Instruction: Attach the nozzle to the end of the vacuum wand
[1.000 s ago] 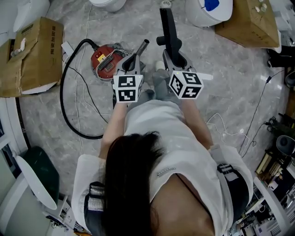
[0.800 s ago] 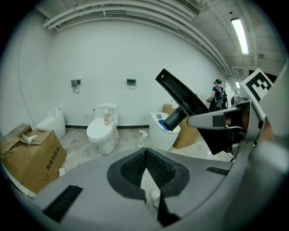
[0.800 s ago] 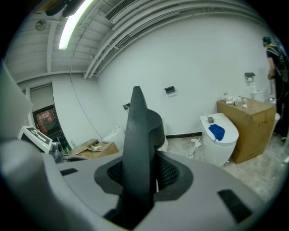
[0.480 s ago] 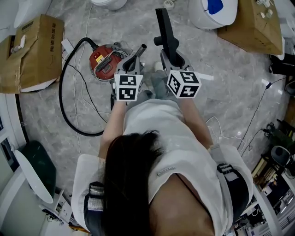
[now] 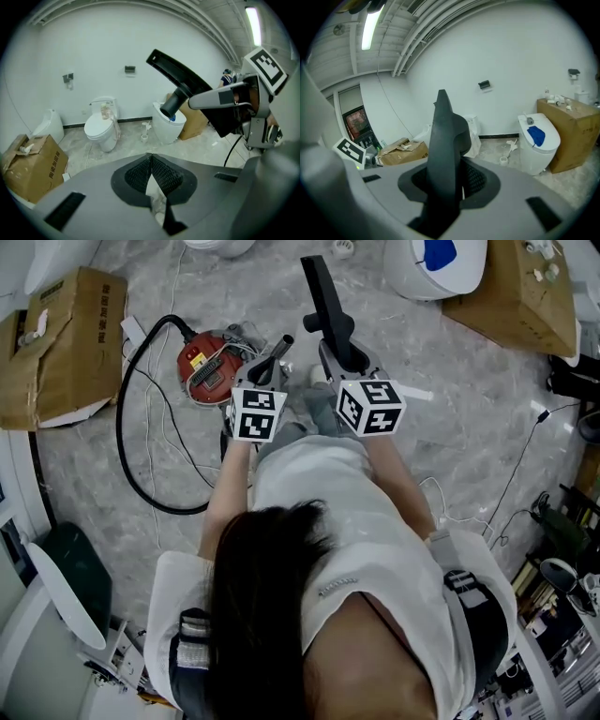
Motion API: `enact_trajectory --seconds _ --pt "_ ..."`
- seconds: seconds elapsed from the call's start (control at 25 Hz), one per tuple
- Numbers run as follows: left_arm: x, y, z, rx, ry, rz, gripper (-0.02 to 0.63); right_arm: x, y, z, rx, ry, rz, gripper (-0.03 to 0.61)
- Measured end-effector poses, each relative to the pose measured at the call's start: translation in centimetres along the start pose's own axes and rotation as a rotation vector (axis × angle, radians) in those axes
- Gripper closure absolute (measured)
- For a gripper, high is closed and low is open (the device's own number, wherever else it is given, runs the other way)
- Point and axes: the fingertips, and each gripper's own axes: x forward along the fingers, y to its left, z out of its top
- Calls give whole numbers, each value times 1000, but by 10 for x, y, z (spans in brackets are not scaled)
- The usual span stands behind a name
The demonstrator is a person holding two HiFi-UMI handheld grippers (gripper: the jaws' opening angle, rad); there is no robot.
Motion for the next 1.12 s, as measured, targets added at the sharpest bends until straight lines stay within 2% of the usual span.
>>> enact_trajectory --seconds 0.08,0.32,0.6,0.76,0.92,1.12 --pt "6 -1 -4 30 22 -8 612 2 -2 0 -1 6 6 448" --pt "20 -2 -4 30 29 -24 609 8 -8 -2 4 20 15 448" --pt "37 -5 -12 71 89 -72 469 16 -8 -9 2 57 18 448" --pt "51 -7 -22 113 127 -137 451 18 -10 -10 3 72 7 448" --pt "65 0 -30 120 152 -145 422 21 -10 -13 5 80 3 448" --pt "85 2 -47 132 198 -154 416 22 -10 -16 7 106 11 448"
